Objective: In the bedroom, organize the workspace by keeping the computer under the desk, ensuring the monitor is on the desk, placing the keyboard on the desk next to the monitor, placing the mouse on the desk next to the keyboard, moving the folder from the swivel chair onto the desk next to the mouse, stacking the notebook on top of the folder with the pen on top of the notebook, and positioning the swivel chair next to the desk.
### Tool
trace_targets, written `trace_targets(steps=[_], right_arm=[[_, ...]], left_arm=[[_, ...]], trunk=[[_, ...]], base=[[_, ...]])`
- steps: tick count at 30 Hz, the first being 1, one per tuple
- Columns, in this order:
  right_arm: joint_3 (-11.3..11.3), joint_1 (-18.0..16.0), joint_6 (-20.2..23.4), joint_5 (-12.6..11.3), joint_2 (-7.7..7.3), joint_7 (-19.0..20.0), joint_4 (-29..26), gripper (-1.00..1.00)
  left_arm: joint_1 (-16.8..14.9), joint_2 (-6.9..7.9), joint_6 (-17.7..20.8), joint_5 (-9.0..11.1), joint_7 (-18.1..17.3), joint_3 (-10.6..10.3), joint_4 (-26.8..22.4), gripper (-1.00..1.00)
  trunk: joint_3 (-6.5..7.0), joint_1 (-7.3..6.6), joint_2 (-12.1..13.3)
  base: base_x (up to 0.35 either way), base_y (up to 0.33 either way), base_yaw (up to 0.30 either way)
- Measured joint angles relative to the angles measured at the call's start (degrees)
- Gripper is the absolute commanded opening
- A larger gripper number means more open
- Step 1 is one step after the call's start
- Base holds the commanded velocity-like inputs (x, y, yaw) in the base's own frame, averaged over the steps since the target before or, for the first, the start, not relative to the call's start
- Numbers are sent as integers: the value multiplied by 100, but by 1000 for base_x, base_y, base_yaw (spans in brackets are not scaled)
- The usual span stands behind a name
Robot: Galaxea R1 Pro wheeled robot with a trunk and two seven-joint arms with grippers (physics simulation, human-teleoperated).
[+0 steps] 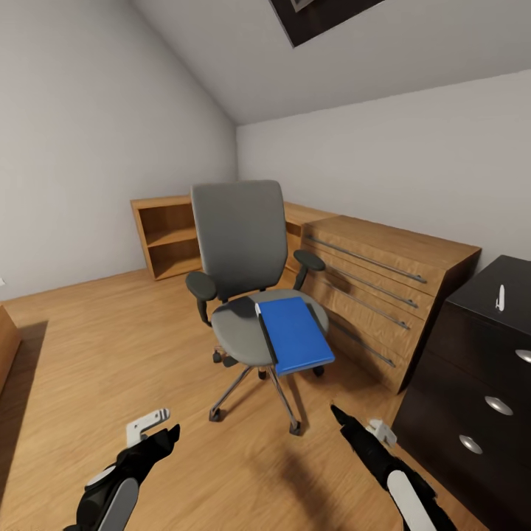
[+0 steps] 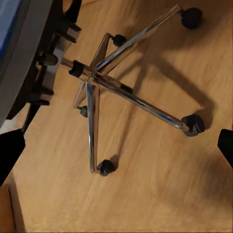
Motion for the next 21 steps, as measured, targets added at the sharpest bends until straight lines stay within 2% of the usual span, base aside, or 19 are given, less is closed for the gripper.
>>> trace_targets(steps=[2, 3, 5, 7, 8, 11, 15, 21], right_arm=[[-67, -3, 189, -217, -47, 198, 82, 100], [-130, -5, 336, -428, -103, 341, 164, 100], [-204, -10, 485, -728, -226, 478, 294, 100], [-232, -14, 546, -924, -314, 532, 397, 100], [-257, -35, 600, -1215, -409, 577, 585, 100], [-276, -140, 850, -1783, -542, 624, 901, 100], [-281, -174, 1008, -1940, -588, 621, 985, 100], [-289, -183, 1063, -1984, -599, 612, 1008, 100]], left_arm=[[1, 6, -3, -3, 0, -43, -9, 100], [-1, 10, -4, -4, 0, -69, -15, 100], [1, 13, -6, -9, 0, -96, -17, 100], [1, 14, -3, -12, 0, -106, -14, 100], [1, 15, -3, -14, 0, -115, -11, 100], [0, 12, -11, -14, -6, -123, 6, 100], [1, 10, -11, -15, -15, -124, 21, 100], [-1, 12, -14, -15, -18, -151, 22, 100]], trunk=[[0, 0, 0], [0, 0, 0], [0, 0, 0], [0, 0, 0], [0, 0, 0], [0, -2, 0], [0, -2, 0], [0, -3, 0]], base=[[0, 0, 0], [0, 0, 0], [0, 0, 0], [0, 0, 0], [24, 0, 0], [185, 0, 0], [198, 0, 0], [168, 0, 0]])
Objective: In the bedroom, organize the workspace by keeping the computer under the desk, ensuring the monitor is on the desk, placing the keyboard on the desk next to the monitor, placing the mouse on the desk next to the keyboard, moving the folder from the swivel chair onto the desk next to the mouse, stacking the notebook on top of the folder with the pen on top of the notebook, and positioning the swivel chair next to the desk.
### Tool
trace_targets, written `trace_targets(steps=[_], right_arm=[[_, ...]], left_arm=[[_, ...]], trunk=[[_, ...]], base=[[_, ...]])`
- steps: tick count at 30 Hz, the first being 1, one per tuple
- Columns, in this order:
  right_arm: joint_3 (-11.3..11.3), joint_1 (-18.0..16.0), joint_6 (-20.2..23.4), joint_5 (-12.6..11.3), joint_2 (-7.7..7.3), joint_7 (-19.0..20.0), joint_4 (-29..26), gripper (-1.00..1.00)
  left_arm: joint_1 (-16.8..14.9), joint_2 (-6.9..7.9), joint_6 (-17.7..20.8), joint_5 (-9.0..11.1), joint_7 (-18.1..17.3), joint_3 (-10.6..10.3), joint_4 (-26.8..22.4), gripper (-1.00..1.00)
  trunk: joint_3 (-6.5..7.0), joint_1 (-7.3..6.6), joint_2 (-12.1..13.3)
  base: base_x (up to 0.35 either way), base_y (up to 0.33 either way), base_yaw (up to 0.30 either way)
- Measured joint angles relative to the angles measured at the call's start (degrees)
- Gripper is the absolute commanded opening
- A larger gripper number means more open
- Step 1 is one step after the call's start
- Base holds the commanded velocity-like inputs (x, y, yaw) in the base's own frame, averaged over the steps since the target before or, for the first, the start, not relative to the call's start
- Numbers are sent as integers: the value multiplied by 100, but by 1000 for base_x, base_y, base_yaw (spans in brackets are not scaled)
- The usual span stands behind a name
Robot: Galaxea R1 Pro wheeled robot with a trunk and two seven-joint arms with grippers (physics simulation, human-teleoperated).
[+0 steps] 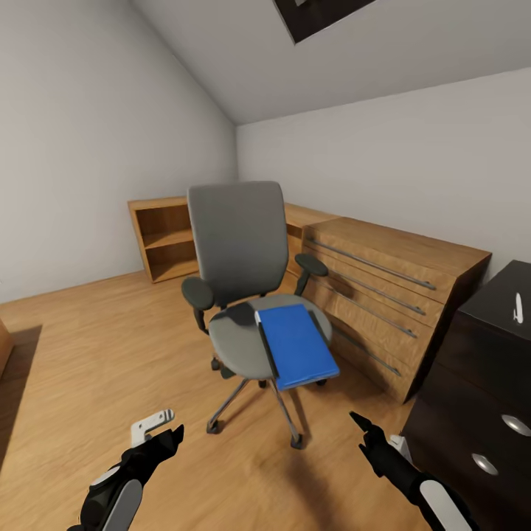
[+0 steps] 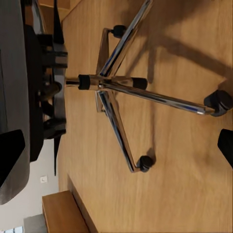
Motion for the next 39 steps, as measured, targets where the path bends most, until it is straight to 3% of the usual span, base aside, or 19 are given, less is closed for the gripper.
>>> trace_targets(steps=[22, 26, 27, 28, 39], right_arm=[[42, -1, 3, 7, 19, 52, -6, 100], [46, -1, 2, 10, 13, 242, -6, 100], [55, -1, 6, 27, 9, 619, -10, 100], [57, -1, 26, 33, 9, 685, -14, 100], [56, -1, 133, 46, 1, 787, -34, 100]], left_arm=[[4, 13, 14, 1, 17, 9, 5, 100], [2, 13, 15, 5, 17, 10, 5, 100], [1, 13, 15, 7, 21, 9, 5, 100], [3, 13, 16, 7, 23, 9, 5, 100], [2, 13, 16, 15, 26, 8, 14, 100]], trunk=[[0, 3, 0], [0, 3, 0], [0, 3, 0], [0, 3, 0], [0, 3, 0]], base=[[64, 0, 0], [1, 0, 0], [0, 0, 0], [0, 0, 0], [0, 0, 0]])
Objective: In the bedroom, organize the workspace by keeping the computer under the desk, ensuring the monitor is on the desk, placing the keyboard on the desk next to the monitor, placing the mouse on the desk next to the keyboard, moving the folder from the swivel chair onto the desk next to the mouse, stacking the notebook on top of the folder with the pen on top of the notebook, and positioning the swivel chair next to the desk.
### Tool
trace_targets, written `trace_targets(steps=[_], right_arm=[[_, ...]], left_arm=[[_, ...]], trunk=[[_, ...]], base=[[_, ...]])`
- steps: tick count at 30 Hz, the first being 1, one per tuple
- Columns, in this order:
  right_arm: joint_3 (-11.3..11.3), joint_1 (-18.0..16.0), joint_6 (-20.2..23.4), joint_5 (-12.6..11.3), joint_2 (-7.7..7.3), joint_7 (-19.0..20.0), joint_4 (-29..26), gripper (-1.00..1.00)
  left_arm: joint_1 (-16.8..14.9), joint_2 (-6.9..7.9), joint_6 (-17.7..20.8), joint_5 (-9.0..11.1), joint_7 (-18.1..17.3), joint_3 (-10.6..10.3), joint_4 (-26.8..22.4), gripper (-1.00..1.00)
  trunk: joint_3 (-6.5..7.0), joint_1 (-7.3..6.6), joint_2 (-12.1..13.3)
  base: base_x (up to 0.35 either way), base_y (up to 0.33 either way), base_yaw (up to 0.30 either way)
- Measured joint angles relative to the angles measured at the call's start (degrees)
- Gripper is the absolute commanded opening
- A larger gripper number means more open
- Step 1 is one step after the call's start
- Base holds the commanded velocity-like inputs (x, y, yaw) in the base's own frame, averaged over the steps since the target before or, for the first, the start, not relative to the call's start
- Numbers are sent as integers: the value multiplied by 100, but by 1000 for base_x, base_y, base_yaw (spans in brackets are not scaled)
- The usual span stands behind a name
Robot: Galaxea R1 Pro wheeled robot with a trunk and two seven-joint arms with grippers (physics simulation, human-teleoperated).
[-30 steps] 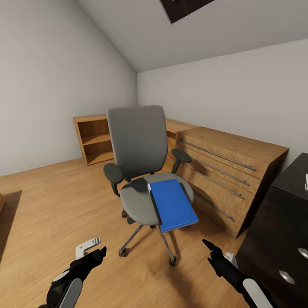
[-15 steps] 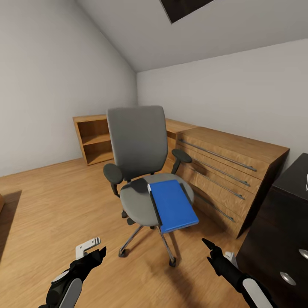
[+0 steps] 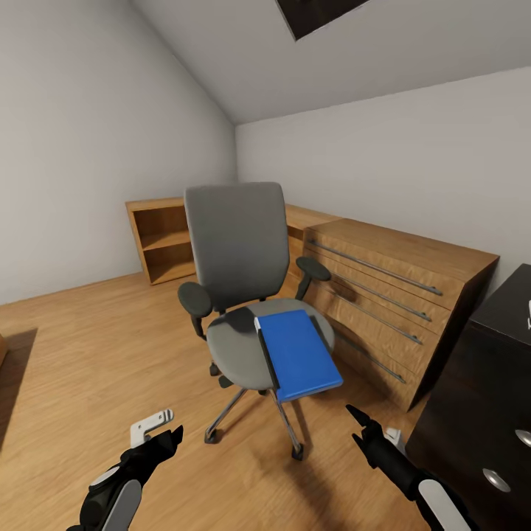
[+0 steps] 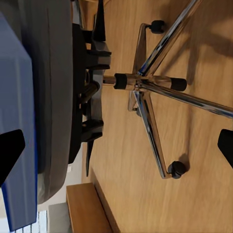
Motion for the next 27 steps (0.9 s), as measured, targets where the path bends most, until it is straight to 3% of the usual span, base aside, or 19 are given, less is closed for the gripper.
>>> trace_targets(steps=[27], right_arm=[[126, 0, 15, 3, -2, 16, -26, 100]], left_arm=[[0, 0, 0, 1, 0, 0, 0, 100]], trunk=[[0, 0, 0]], base=[[0, 0, 0]])
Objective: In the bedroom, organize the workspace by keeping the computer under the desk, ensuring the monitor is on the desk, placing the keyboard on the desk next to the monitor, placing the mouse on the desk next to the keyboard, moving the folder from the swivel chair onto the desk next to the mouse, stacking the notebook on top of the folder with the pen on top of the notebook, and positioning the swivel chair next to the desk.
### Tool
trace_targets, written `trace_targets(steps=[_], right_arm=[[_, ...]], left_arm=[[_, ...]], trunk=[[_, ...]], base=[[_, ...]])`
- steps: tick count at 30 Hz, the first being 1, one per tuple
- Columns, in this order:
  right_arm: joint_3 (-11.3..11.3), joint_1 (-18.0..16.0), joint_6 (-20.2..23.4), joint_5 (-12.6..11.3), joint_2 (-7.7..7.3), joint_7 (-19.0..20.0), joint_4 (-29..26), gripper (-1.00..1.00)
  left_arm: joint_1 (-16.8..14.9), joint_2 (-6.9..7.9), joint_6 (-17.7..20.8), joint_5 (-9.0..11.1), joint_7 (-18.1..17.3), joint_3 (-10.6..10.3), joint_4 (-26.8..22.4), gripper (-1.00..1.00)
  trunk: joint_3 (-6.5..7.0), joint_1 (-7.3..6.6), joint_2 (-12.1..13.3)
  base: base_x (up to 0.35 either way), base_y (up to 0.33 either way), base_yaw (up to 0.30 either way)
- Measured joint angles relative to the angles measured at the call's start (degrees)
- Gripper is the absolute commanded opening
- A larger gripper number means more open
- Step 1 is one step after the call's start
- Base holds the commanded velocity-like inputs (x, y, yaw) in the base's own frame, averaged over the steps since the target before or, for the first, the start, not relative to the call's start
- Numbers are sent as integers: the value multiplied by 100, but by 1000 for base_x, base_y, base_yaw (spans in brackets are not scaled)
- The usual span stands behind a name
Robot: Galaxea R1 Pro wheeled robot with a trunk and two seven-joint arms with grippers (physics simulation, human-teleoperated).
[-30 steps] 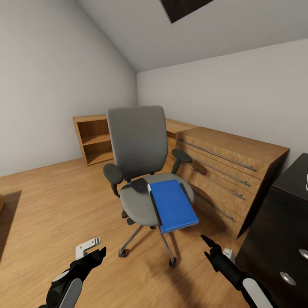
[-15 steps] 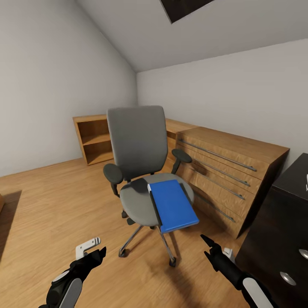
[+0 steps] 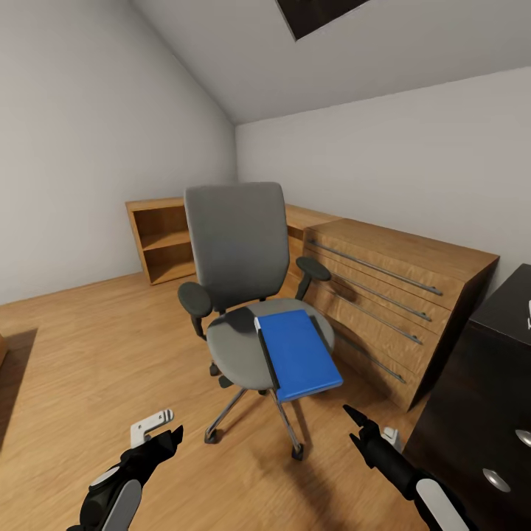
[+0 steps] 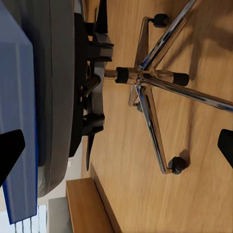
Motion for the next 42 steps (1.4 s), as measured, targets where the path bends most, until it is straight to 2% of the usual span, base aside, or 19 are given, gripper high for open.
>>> trace_targets(steps=[8, 15, 29, 34, 38, 41, 42], right_arm=[[18, 0, 15, 0, 0, 37, -8, 100], [38, 0, 70, 11, 0, 321, -20, 100], [44, 0, 85, 19, 0, 399, -27, 100], [245, 0, 85, 27, 0, 431, -164, 100], [466, 0, 104, 44, 5, 470, -374, 100], [725, 0, 107, 41, 7, 505, -613, 100], [739, 0, 106, 43, 6, 507, -624, 100]], left_arm=[[-1, 0, 0, 0, 0, 0, 0, 100], [-2, -2, -3, 0, -4, 0, 54, 100], [-4, -9, -16, -9, -9, -4, 156, 100], [0, -12, -17, -4, -10, -6, 161, 100], [-1, -15, -18, -2, -9, -7, 166, 100], [-1, -17, -18, 0, -10, -9, 170, 100], [-2, -17, -18, 0, -10, -8, 171, 100]], trunk=[[0, 0, 0], [0, 0, 0], [0, 0, 0], [0, 0, 0], [0, 0, 0], [0, 0, 0], [0, 0, 0]], base=[[0, 0, 0], [0, 0, 0], [0, 0, 0], [0, 0, 0], [0, 0, 0], [0, 0, 0], [0, 0, 0]])
